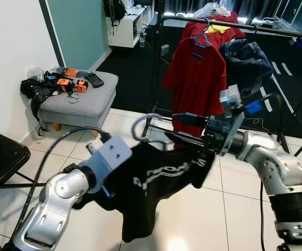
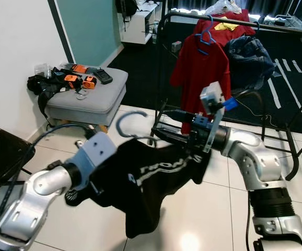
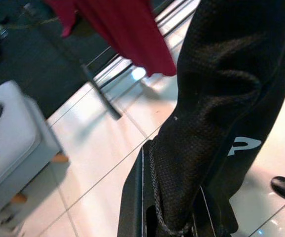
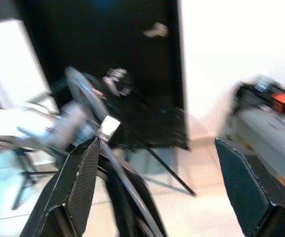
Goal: Hang hanger
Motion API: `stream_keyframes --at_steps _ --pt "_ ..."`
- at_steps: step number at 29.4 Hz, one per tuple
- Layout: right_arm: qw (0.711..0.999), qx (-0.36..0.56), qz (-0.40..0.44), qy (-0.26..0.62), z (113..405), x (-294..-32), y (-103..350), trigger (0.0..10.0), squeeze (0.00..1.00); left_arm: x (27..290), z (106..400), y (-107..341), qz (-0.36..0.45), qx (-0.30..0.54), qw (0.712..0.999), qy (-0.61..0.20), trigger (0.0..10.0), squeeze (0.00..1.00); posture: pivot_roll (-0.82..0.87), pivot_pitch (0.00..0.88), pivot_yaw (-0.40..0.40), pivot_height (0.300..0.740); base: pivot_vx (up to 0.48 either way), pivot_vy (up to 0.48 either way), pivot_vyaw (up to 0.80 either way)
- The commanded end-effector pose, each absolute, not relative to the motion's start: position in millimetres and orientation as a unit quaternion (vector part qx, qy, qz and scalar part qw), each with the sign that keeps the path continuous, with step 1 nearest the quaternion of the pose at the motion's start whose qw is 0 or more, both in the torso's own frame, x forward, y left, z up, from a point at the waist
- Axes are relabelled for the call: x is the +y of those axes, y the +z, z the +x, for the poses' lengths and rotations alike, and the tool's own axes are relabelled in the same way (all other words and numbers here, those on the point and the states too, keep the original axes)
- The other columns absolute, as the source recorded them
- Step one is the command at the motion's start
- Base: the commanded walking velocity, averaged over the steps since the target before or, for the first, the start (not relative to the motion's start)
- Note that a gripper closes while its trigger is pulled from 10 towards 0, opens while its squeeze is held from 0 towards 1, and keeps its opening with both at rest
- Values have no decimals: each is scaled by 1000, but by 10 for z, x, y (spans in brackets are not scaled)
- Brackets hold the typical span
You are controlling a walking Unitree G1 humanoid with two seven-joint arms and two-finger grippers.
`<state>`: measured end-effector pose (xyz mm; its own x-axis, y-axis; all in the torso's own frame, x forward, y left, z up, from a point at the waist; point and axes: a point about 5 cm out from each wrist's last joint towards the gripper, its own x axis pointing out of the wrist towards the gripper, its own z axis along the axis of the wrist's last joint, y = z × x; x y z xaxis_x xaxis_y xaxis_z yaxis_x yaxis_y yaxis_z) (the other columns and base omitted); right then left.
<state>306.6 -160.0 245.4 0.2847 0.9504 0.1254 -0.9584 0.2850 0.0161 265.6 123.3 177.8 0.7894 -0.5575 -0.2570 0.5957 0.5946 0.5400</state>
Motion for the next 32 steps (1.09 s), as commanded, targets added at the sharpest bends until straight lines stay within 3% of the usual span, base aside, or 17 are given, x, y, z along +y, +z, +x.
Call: stream_keyframes --at_steps 1,2,3,4,6,11,16,24,32 --pt "770 -37 44 636 2972 -1556 2480 10000 620 1122 2628 1842 312 8 885 -344 10000 0 -37 90 -38 740 0 0 0" --pt "723 -17 44 689 2829 -1520 2470 10000 0 1056 2626 1846 309 5 881 -357 10000 0 -35 88 -39 740 0 0 0" --pt "689 -1 46 723 2726 -1500 2460 10000 0 1012 2624 1849 307 3 878 -366 10000 0 -35 88 -39 740 0 0 0" --pt "689 -1 46 723 2726 -1500 2460 10000 0 1012 2624 1849 307 3 878 -366 10000 0 -35 88 -39 740 0 0 0" --pt "660 7 49 750 2656 -1480 2468 10000 0 960 2626 1872 304 -3 875 -376 10000 0 -34 87 -39 740 0 0 0" --pt "664 -3 48 746 2689 -1460 2478 10000 0 939 2626 1883 307 -7 872 -380 10000 0 -33 87 -38 740 0 0 0" --pt "691 -39 61 719 2798 -1398 2516 10000 0 866 2594 1875 311 -12 865 -395 10000 0 -26 85 -37 740 0 0 0" --pt "708 -32 58 703 2845 -1394 2497 10000 0 836 2580 1886 314 -16 860 -402 10000 0 -22 84 -39 740 0 0 0" --pt "697 -1 50 715 2761 -1469 2403 10000 0 883 2619 1903 318 -15 865 -388 10000 0 -21 85 -43 740 0 0 0"
